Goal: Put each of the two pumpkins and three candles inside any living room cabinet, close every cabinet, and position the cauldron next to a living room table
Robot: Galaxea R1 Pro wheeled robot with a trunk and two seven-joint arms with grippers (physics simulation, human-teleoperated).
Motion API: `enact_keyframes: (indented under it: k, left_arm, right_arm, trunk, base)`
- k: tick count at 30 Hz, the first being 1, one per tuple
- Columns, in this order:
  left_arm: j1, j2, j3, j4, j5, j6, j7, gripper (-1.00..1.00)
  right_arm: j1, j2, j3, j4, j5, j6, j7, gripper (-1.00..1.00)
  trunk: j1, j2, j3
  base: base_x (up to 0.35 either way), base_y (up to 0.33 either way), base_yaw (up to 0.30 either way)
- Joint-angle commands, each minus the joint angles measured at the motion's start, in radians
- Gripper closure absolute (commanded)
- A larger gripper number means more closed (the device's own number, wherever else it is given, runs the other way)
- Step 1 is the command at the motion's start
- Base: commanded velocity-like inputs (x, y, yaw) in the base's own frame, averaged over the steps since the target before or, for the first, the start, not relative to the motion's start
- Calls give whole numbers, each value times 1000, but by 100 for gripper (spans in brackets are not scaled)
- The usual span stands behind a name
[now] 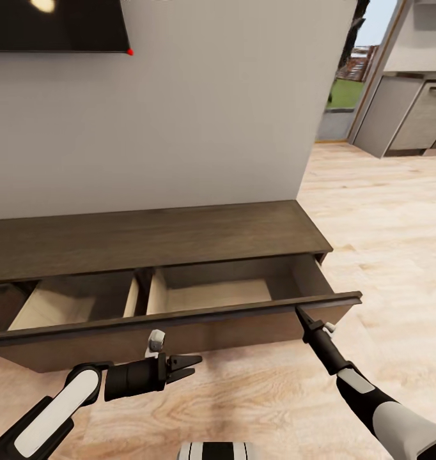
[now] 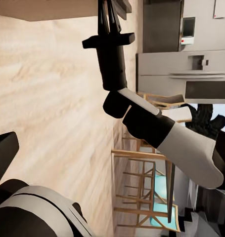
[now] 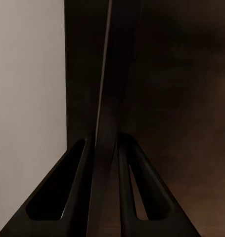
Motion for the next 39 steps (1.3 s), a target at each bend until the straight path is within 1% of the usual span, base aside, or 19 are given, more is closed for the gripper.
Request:
enact_keyframes:
  k: [1,19,27,32,39]
  left_arm:
    - [-1,1,-2,1,0,1,-3,-100]
    - [-1,1,-2,1,0,1,-3,-100]
    - [-1,1,-2,1,0,1,-3,-100]
    - [-1,1,-2,1,0,1,-3,-100]
    - [-1,1,-2,1,0,1,-3,-100]
  right_arm:
    - [0,7,54,-1,2,11,3,100]
    - [0,7,54,-2,2,12,3,100]
    - [0,7,53,-2,2,12,3,100]
    - [0,7,53,-1,2,13,3,100]
    - [0,7,53,-2,2,14,3,100]
  trunk:
    - [-1,0,-1]
    - [-1,0,-1]
    - [-1,0,-1]
    - [-1,0,-1]
    - [-1,0,-1]
  base:
    - [-230,0,0]
    - [-118,0,0]
    - [-26,0,0]
    - [-169,0,0]
    - [-21,0,0]
